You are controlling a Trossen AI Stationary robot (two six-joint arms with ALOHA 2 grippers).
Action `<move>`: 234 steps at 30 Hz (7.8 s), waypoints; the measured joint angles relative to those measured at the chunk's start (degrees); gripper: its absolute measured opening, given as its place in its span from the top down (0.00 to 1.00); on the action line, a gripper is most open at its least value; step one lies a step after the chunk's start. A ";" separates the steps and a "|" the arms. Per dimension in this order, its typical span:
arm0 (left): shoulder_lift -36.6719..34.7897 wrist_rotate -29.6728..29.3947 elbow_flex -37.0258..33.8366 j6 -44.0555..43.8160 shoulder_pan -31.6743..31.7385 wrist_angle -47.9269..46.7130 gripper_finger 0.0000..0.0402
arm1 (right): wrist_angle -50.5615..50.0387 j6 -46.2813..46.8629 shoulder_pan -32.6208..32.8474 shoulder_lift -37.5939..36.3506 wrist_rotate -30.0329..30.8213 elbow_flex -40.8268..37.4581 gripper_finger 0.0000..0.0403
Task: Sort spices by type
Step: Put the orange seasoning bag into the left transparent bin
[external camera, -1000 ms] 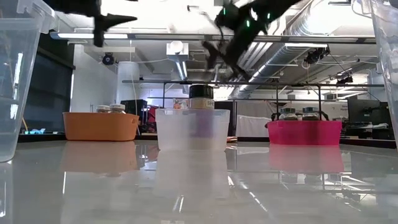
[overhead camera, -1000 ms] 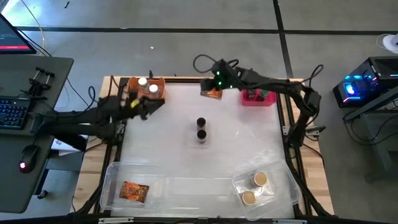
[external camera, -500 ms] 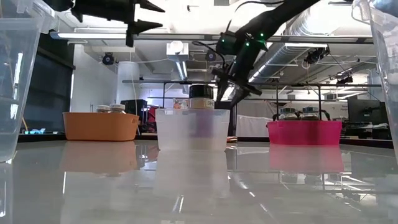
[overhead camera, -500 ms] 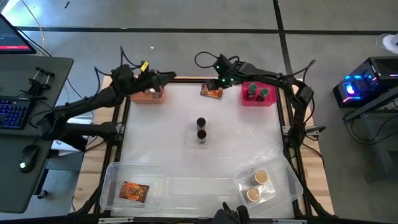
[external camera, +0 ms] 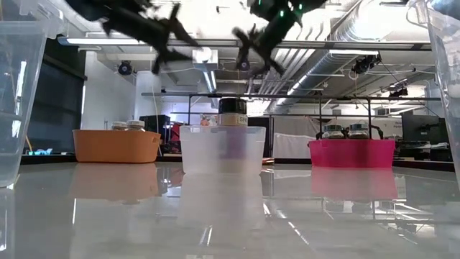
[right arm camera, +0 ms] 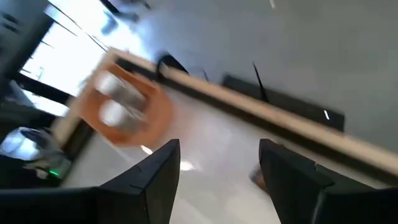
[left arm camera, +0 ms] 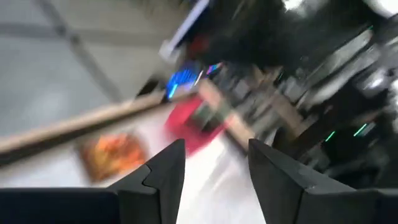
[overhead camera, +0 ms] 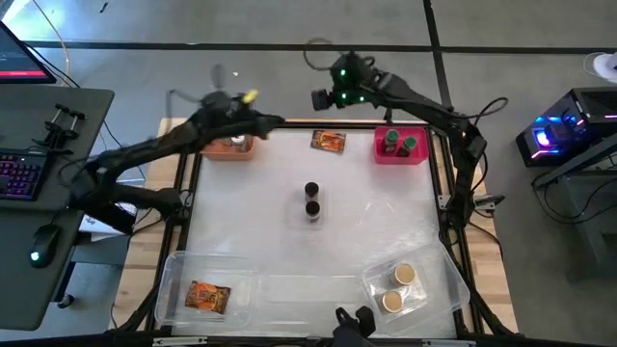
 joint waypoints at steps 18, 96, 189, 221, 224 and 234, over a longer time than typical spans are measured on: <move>44.35 -4.53 38.37 15.93 -2.26 -21.09 0.70 | -21.42 -6.07 6.16 -0.08 10.86 26.06 0.47; 4.34 22.64 38.92 13.93 7.87 -20.41 1.00 | -17.04 -3.91 1.21 16.13 15.39 25.15 0.47; -12.70 7.51 38.83 24.81 7.37 -40.70 1.00 | -42.44 -11.25 7.04 31.00 4.51 7.72 0.62; -7.15 1.96 38.85 28.37 7.37 -39.35 1.00 | -20.89 -20.75 31.78 -4.40 -8.15 -44.19 0.62; -7.17 1.98 38.85 28.37 7.37 -39.31 1.00 | -23.99 -23.18 32.95 -6.43 -8.22 -42.72 0.62; -7.17 1.96 38.85 29.92 7.37 -39.35 1.00 | -20.31 -19.54 33.67 -13.66 -10.53 -36.30 0.62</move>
